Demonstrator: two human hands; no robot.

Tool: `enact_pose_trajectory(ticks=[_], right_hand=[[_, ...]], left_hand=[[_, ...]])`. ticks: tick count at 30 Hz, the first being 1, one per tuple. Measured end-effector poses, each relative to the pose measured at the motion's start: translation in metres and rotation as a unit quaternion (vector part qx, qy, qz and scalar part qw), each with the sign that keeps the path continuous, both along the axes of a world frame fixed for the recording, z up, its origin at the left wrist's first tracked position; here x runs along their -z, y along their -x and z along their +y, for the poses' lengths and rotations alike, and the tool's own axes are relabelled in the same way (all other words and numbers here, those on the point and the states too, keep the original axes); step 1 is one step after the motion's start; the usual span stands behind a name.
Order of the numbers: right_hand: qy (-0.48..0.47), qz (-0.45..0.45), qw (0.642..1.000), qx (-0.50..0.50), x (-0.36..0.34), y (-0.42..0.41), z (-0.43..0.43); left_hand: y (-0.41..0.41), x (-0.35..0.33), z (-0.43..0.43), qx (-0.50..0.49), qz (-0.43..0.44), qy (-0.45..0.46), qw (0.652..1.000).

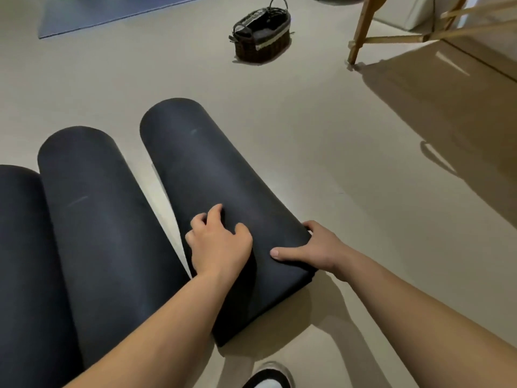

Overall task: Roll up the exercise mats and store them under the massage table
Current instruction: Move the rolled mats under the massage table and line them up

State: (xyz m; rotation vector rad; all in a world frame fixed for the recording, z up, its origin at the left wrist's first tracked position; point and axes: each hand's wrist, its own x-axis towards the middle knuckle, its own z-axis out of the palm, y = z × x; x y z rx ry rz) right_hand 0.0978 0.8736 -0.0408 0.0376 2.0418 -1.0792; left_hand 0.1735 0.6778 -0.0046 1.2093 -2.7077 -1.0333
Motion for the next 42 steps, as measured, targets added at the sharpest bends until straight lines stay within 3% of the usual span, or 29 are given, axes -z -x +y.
enact_pose_trajectory(ticks=[3, 5, 8, 13, 17, 22, 27, 29, 32, 35, 38, 40, 42], right_hand=[[0.017, -0.031, 0.998, 0.046, 0.003, -0.016, 0.047], [0.028, -0.055, 0.996, 0.060, 0.008, -0.028, 0.069], [0.057, -0.072, 0.994, 0.052, 0.008, -0.028, 0.085], [0.091, 0.013, 0.991, 0.093, -0.012, -0.006, 0.098], [0.075, 0.011, 0.989, 0.124, -0.012, -0.005, 0.114], [0.072, -0.020, 0.983, 0.166, -0.005, -0.039, 0.140], [0.040, -0.127, 0.978, 0.163, -0.019, -0.061, 0.210], [0.000, -0.085, 0.981, 0.174, -0.026, -0.058, 0.233], [0.017, 0.011, 0.970, 0.242, -0.036, -0.052, 0.251], [0.012, 0.004, 0.954, 0.299, -0.034, -0.068, 0.276], [-0.075, 0.044, 0.935, 0.343, -0.024, -0.090, 0.311], [-0.145, 0.143, 0.925, 0.320, -0.021, -0.098, 0.332], [-0.149, 0.178, 0.931, 0.281, -0.023, -0.104, 0.346]], left_hand=[[-0.021, 0.016, 0.006, -0.012, 0.016, -0.064, 0.998], [-0.030, 0.021, 0.012, -0.050, -0.037, -0.153, 0.986], [-0.025, 0.022, 0.029, -0.063, -0.017, -0.300, 0.952], [-0.004, 0.021, 0.072, -0.028, 0.007, -0.341, 0.940], [-0.009, 0.024, 0.073, -0.047, 0.014, -0.408, 0.912], [-0.012, 0.030, 0.082, 0.001, -0.049, -0.408, 0.912], [-0.005, 0.024, 0.128, 0.109, -0.071, -0.408, 0.904], [0.000, 0.016, 0.164, 0.158, -0.057, -0.412, 0.896], [0.009, 0.009, 0.224, 0.246, -0.048, -0.343, 0.905], [0.017, 0.008, 0.254, 0.325, -0.064, -0.317, 0.889], [0.024, 0.015, 0.268, 0.333, -0.107, -0.327, 0.878], [0.021, 0.017, 0.290, 0.321, -0.154, -0.350, 0.867], [0.014, 0.020, 0.321, 0.307, -0.144, -0.365, 0.867]])
